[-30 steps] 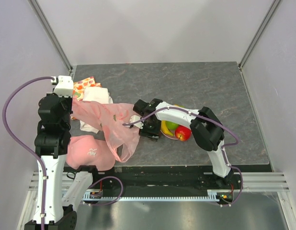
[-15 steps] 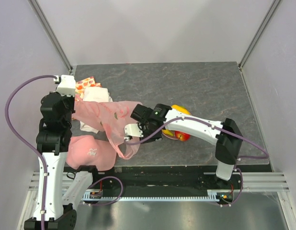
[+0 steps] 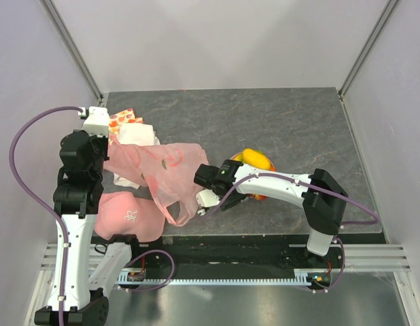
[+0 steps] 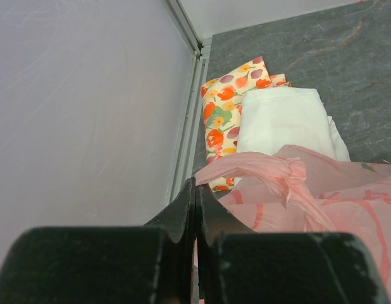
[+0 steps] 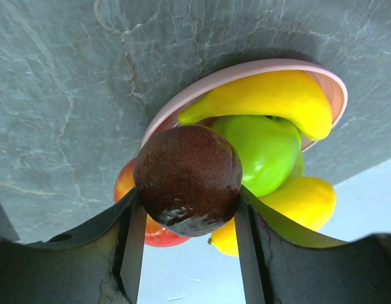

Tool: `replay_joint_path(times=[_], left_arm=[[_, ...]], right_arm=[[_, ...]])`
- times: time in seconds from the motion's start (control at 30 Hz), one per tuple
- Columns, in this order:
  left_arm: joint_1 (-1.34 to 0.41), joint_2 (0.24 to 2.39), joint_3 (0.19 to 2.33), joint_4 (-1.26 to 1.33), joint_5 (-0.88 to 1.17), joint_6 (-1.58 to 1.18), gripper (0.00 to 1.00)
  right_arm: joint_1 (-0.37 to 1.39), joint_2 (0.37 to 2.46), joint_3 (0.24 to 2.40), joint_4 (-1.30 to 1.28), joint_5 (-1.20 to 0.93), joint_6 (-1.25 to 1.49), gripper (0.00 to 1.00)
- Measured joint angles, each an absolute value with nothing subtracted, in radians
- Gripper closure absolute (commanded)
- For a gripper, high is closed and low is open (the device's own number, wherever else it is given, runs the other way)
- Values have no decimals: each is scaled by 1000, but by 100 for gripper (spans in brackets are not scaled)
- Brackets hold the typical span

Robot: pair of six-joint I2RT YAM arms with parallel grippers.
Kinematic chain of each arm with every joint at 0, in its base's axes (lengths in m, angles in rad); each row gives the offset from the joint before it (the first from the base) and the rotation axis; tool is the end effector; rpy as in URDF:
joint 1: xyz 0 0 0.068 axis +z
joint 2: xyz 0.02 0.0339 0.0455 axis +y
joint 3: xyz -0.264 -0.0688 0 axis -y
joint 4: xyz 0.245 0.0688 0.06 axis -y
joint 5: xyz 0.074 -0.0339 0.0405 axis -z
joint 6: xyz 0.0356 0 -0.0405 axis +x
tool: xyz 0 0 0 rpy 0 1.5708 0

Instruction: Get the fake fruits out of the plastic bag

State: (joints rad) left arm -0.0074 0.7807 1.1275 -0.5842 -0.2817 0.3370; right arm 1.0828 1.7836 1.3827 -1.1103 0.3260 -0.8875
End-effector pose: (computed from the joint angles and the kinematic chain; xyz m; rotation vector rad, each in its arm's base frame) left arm 0.1477 0.0088 0.4136 0.1114 1.8222 0.4880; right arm 0.1653 0.2872 0.2236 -2.5025 1.6775 -0.4844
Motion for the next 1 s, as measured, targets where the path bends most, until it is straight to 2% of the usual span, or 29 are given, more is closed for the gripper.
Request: replay_joint_path(times=[0.37,0.43,0.73,0.77,0.83,0.87,1.0], left_arm=[[-7,781,1127,-585,-259,330,98],[-7,781,1127,-585,-258,330,99],[-7,785,1127,-585,-251,329,99],[-7,786,1126,-585,-250,329,98],[-7,786,1126,-586,-249,329,98],[-7,786,1126,-585,-248,329,98],[-7,785,1122,-585,-238,329,98]], right_arm=[[1084,1789,1286,-1029,416,-952,52],[1084,1790,1275,-1018,428,-963,45],[1084,1795,1268,-979,454,-983,31],[1084,1795,1268,-978,455,-984,29],[1084,1796,1268,-975,460,-987,5],[1084,1796,1268,-973,464,-991,2],[1085,1797,1268,-971,474,-999,2]])
